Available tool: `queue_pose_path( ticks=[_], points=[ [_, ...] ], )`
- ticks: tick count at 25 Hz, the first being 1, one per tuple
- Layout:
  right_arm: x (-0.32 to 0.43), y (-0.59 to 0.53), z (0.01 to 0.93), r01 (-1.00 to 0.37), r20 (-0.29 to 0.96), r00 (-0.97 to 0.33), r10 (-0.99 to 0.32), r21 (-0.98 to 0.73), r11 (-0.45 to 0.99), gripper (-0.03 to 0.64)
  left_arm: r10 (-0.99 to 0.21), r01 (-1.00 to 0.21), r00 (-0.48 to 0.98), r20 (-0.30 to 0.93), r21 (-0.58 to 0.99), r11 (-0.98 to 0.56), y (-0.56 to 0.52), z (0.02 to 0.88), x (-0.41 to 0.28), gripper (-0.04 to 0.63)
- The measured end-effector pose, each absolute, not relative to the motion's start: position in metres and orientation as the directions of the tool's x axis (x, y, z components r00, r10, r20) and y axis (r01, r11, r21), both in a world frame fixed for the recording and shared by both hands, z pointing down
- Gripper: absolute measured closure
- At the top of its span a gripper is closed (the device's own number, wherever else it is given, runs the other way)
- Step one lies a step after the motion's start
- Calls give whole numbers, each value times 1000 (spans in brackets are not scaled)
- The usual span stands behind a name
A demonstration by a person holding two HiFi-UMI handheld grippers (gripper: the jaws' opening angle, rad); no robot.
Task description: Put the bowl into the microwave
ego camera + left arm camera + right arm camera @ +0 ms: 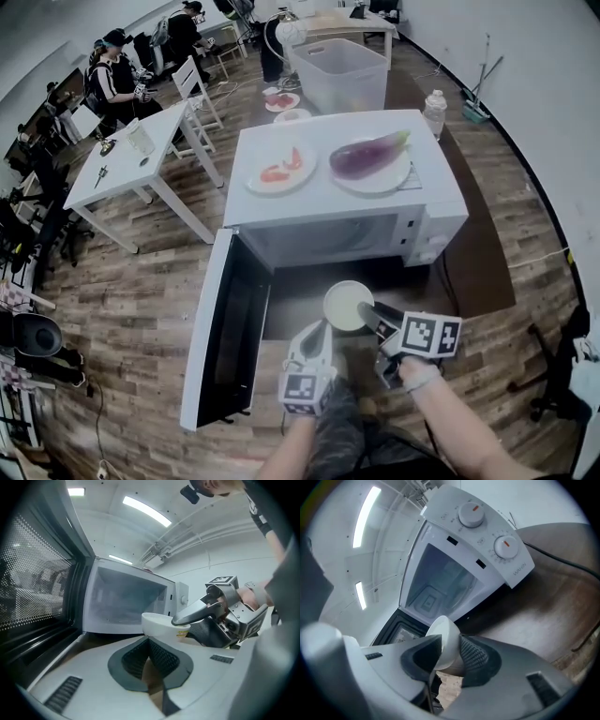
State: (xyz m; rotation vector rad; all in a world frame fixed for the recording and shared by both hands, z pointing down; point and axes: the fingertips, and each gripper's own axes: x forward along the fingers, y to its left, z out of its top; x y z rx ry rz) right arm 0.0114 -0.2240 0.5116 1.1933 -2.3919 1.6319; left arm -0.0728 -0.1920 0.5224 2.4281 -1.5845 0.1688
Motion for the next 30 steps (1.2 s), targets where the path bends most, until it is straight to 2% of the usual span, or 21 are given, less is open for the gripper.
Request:
queue_pose_path(
  ticks=[19, 30],
  points=[
    [-3, -278, 495, -590, 377, -698, -609, -784, 192, 495, -897, -909, 415, 153, 111, -402, -238, 510, -77, 594],
    [-13, -303, 486, -580, 361, -691, -626, -794, 183, 495, -908, -917, 391, 149, 148, -370, -261, 499, -85, 594]
  ],
)
